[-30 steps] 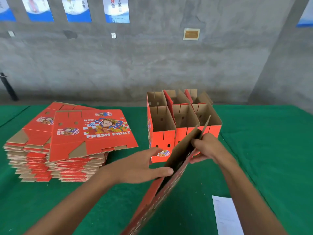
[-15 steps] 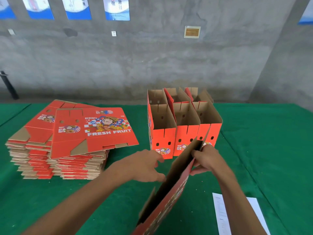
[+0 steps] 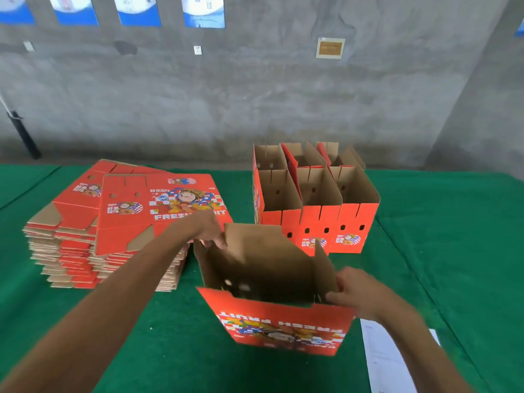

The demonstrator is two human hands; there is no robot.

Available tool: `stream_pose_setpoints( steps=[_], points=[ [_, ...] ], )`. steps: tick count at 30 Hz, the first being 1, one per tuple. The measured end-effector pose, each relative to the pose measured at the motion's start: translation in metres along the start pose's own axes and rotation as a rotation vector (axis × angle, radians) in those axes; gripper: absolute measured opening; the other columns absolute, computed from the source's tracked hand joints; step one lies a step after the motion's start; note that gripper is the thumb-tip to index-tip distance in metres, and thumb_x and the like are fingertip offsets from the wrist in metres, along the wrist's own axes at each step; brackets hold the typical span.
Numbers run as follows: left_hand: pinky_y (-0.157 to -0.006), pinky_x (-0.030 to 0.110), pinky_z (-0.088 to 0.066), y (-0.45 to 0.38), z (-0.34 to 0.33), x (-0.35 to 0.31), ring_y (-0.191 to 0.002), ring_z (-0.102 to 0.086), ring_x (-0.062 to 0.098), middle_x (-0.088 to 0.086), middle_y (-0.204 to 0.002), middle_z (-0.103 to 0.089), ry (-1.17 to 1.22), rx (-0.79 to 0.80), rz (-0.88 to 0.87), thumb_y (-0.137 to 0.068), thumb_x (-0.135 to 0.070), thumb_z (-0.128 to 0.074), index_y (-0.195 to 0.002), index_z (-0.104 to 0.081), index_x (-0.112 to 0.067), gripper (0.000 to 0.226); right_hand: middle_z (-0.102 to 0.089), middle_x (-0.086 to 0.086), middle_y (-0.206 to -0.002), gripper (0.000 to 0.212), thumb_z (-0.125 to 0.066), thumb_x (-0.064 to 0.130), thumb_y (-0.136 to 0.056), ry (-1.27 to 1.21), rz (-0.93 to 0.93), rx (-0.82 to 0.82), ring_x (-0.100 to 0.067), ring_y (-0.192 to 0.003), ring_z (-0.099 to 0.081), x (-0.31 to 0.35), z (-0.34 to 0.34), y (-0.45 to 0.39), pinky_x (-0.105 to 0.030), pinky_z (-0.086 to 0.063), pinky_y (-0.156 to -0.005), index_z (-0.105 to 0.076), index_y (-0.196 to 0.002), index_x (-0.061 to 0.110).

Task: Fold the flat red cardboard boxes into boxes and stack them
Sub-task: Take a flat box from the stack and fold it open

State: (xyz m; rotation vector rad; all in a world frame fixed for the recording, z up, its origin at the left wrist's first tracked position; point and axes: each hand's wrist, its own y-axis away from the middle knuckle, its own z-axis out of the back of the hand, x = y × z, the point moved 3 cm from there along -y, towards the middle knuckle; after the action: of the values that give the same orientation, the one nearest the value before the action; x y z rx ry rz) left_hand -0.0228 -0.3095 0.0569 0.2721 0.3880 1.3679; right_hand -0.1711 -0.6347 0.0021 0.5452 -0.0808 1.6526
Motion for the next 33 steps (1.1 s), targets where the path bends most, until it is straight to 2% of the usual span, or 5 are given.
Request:
stream_pose_setpoints(
  steps=[5,10,17,25,33],
  points=[
    [-0.103,0.045,-0.048,-0.012,-0.027,0.005,-0.104,-0.064,0.027,0.003,-0.102,-0.068,-0.132,-0.402,0.079,-0.085,-0.062,-0.072,-0.098,-0.064,-0.019,0.046,-0.049,0.008,-0.045,0.037,-0.069,0.027,-0.084,-0.08,-0.091,-0.113,-0.003,-0.04,-0.044,-0.026,-0.005,-0.005,-0.019,-0.029,-0.042,-0.046,-0.057,0.016],
    [-0.096,0.046,-0.05,0.01,-0.059,-0.001,-0.097,-0.062,0.027,0.004,-0.099,-0.063,-0.496,-0.887,-0.615,-0.067,-0.01,-0.08,-0.095,-0.065,-0.015,0.032,-0.07,0.007,-0.066,0.037,-0.066,0.045,-0.067,-0.364,-0.104,-0.108,0.004,-0.057,-0.06,-0.057,-0.012,0.003,-0.019,-0.049,-0.054,-0.066,-0.08,0.01],
    [-0.09,0.037,-0.056,0.017,-0.082,0.01,-0.108,-0.063,0.014,-0.008,-0.117,-0.068,-0.083,-0.594,-0.882,-0.074,0.011,-0.077,-0.099,-0.077,-0.022,0.041,-0.044,0.022,-0.156,0.116,-0.075,0.015,-0.082,-0.525,0.048,-0.442,-0.013,-0.109,-0.066,-0.073,-0.023,0.008,-0.04,-0.059,-0.087,0.003,-0.155,0.06],
    [-0.12,0.038,-0.026,0.038,-0.118,0.03,-0.147,-0.031,-0.003,-0.03,-0.154,-0.043,0.241,-0.452,-0.705,-0.108,-0.053,-0.024,-0.146,-0.055,-0.037,0.052,-0.016,-0.001,-0.171,0.034,-0.057,0.029,-0.102,-0.103,-0.17,-0.86,-0.028,-0.1,-0.07,-0.083,-0.041,0.023,-0.041,-0.053,-0.079,-0.065,-0.136,0.029],
    [-0.126,0.058,0.003,0.046,-0.147,0.023,-0.155,-0.024,0.007,-0.021,-0.161,-0.038,0.387,-0.477,-0.631,-0.092,-0.085,-0.008,-0.152,-0.048,-0.03,0.092,-0.004,0.021,-0.17,0.085,-0.007,0.071,-0.1,-0.338,-0.132,-0.775,-0.002,-0.156,0.01,-0.092,-0.061,0.033,-0.046,0.003,-0.128,-0.052,-0.149,0.02]
  ],
)
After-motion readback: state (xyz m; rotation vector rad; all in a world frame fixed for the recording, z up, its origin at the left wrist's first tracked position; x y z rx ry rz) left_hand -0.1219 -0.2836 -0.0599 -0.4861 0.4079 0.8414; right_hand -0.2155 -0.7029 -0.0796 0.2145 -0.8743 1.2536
